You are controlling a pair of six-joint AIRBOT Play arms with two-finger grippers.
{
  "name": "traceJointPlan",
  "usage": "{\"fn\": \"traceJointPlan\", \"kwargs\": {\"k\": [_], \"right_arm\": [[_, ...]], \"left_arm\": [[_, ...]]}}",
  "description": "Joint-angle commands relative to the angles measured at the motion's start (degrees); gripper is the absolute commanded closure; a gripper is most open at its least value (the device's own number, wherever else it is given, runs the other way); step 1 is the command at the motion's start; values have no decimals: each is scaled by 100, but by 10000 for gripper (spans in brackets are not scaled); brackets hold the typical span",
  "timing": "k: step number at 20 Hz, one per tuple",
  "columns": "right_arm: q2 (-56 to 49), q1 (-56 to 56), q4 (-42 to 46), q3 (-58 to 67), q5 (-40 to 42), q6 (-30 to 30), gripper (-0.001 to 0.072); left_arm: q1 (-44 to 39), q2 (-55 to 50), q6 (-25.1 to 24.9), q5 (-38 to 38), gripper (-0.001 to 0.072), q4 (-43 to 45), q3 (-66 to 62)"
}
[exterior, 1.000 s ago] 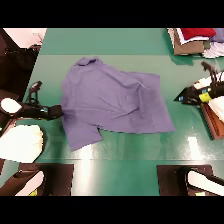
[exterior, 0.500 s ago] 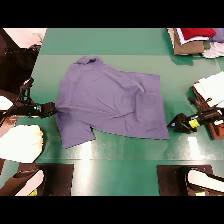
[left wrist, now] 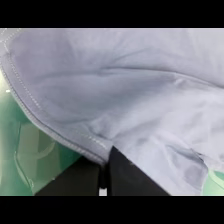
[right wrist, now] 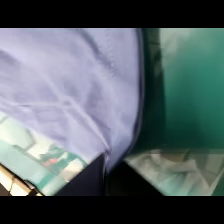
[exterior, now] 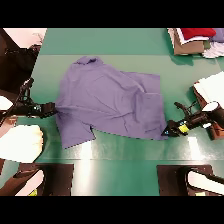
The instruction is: Fold the shirts.
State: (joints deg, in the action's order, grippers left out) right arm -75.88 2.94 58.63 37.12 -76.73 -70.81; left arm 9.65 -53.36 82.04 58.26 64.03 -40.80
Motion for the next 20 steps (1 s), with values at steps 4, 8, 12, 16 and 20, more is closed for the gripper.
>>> {"fn": "traceJointPlan", "kwargs": {"k": [4,8,12,16,20], "right_arm": [[695,-146,-61,330,42,-114,697],[1722,-151,-61,2033,286,-481,697],[2302,-151,-46,4194,988,-555,698],[2524,-149,98,6269,1274,-555,697],[2741,-151,822,7580,1211,-625,697]], "left_arm": [[4,168,4,240,684,2,-494],[4,531,4,323,684,-2,-2387],[4,568,2,308,684,-120,-5047],[4,568,2,199,684,-151,-7388],[4,568,2,-166,684,-540,-8821]]}}
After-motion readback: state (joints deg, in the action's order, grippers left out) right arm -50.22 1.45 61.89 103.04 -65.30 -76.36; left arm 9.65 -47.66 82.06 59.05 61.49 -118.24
